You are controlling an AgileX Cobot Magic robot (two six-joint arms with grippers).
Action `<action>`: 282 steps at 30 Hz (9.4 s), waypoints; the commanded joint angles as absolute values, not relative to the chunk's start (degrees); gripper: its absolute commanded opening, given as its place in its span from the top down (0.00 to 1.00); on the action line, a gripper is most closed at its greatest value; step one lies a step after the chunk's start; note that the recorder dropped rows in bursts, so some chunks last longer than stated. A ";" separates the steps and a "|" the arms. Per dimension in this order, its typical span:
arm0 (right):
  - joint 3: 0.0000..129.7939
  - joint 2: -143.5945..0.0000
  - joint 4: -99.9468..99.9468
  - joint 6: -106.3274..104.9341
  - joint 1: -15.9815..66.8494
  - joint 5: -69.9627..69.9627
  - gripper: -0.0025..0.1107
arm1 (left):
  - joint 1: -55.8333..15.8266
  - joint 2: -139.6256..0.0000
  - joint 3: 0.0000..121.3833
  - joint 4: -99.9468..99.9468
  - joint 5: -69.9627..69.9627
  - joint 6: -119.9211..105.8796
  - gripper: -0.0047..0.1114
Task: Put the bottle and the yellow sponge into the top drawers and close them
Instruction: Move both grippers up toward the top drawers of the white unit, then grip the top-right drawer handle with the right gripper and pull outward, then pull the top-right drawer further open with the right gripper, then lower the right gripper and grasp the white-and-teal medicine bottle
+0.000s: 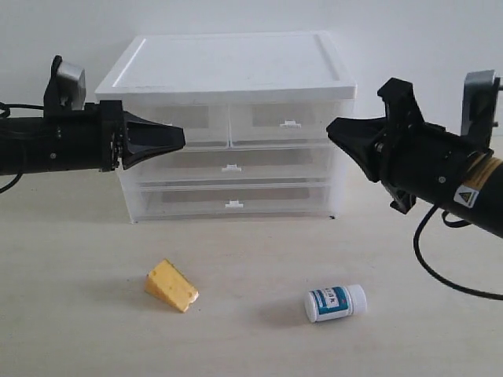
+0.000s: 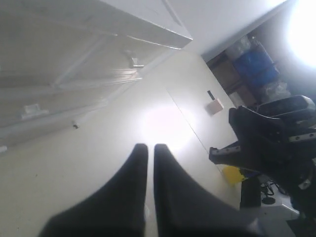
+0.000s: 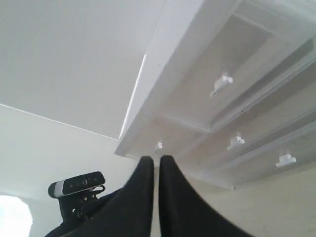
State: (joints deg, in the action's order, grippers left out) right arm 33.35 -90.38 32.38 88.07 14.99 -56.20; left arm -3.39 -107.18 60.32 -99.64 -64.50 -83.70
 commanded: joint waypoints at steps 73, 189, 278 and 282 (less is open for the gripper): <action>65.34 -122.65 43.64 98.24 11.44 -68.96 0.62 | -3.76 -114.74 71.02 -98.30 -50.57 -63.96 0.43; 44.77 -113.70 45.62 94.71 11.98 -69.96 0.98 | -3.18 -117.65 75.67 -96.12 -49.54 -62.54 0.44; 42.97 -105.81 97.62 54.08 11.95 -66.29 0.98 | -3.18 -117.65 75.67 -91.57 -49.51 -62.54 0.44; 44.76 -104.67 93.36 55.41 12.36 -69.96 0.98 | -3.18 -117.65 75.67 -91.57 -49.51 -62.54 0.44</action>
